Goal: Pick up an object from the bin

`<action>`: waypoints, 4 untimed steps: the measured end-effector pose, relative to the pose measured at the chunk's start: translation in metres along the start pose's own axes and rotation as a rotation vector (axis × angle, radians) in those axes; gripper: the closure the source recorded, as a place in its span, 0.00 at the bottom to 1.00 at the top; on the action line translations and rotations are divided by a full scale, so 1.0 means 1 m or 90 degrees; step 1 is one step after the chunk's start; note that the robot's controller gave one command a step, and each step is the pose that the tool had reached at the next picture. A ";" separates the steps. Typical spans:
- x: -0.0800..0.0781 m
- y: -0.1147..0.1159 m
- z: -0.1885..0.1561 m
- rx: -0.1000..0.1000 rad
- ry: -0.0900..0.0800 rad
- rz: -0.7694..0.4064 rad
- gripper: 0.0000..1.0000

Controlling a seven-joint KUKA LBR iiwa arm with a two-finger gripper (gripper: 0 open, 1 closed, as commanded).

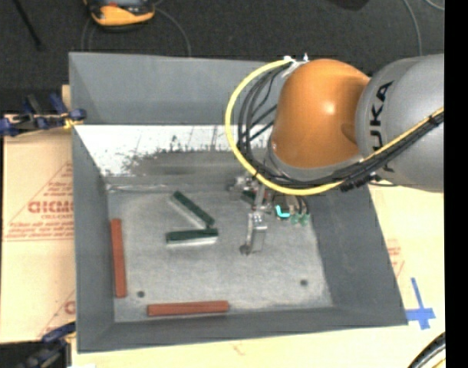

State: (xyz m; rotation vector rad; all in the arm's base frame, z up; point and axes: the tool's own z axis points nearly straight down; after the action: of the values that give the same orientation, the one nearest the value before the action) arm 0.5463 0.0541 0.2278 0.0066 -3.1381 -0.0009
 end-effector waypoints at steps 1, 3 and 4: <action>-0.002 0.000 -0.004 0.000 -0.005 0.001 0.00; -0.023 0.065 0.069 0.001 -0.002 -0.051 0.00; -0.025 0.057 0.098 0.000 -0.005 -0.058 0.00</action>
Offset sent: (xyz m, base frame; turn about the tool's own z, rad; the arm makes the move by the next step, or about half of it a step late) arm 0.0295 0.0573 -0.1578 0.0393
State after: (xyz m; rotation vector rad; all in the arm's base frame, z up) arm 0.5708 0.1114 0.1294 0.1506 -3.1425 -0.0010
